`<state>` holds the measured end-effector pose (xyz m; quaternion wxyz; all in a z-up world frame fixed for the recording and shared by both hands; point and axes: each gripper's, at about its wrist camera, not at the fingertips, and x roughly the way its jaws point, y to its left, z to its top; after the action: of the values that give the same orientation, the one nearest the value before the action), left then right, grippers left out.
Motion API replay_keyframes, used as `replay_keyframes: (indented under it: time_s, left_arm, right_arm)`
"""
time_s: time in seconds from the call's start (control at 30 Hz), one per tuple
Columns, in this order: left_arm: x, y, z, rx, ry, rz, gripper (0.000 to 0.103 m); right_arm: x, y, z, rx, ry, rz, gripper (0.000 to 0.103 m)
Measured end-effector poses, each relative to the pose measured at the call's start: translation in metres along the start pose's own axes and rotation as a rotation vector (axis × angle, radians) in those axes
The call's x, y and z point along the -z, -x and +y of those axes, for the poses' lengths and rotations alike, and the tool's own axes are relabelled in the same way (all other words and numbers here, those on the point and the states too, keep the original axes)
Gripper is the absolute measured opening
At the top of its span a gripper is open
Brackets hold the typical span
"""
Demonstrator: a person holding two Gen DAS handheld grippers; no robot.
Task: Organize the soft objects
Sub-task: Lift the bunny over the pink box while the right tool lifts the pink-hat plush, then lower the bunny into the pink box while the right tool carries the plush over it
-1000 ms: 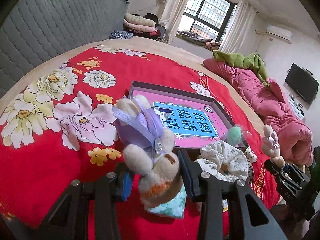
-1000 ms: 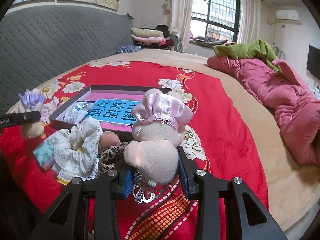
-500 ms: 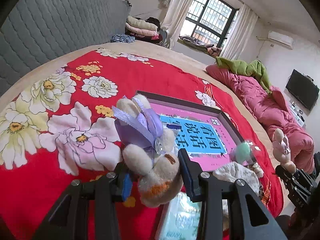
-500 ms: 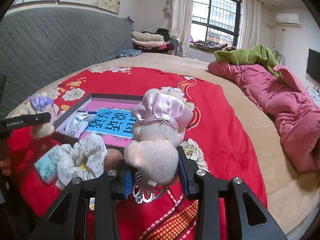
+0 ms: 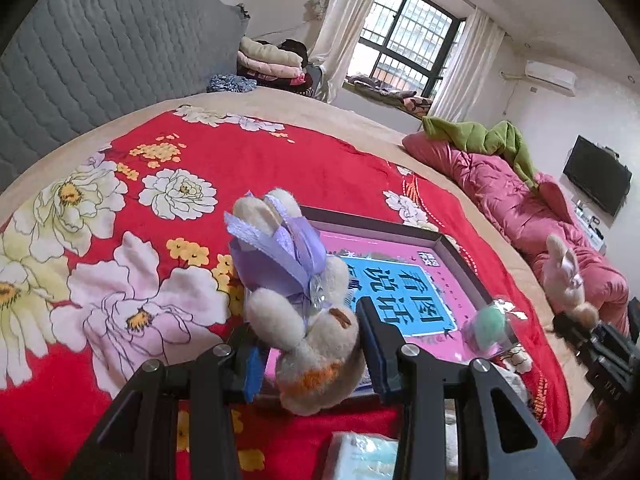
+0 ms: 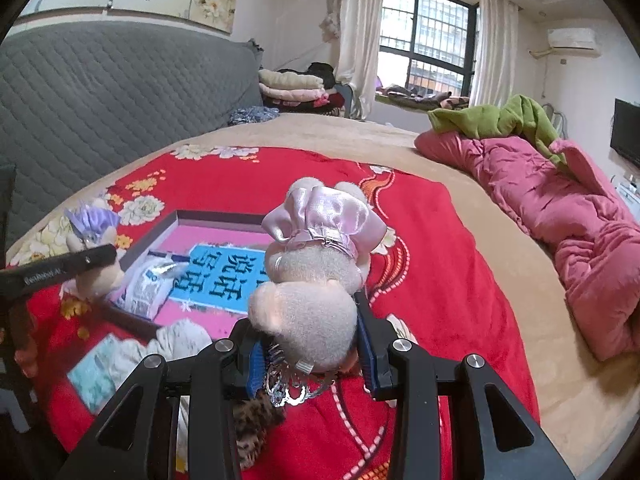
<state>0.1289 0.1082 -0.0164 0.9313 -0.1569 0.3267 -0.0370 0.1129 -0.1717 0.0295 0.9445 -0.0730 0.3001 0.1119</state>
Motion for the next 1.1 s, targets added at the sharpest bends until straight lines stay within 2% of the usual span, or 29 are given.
replay_keyframes:
  time_s: [0.17, 0.5, 0.83, 1.1]
  left_arm:
    - [0.000, -0.013, 0.002, -0.018, -0.010, 0.030, 0.042]
    - [0.003, -0.028, -0.003, 0.010, -0.035, 0.067, 0.042]
    - [-0.001, -0.037, 0.001, 0.103, 0.004, 0.099, 0.042]
    - [-0.009, -0.029, 0.010, 0.125, 0.039, 0.077, 0.042]
  right_arm:
    - [-0.008, -0.007, 0.005, -0.004, 0.002, -0.003, 0.038]
    - [-0.012, -0.019, 0.013, -0.020, 0.025, 0.016, 0.038]
    - [-0.017, -0.039, 0.020, -0.034, 0.043, 0.044, 0.038]
    - [-0.021, -0.067, 0.032, -0.065, 0.069, 0.104, 0.038]
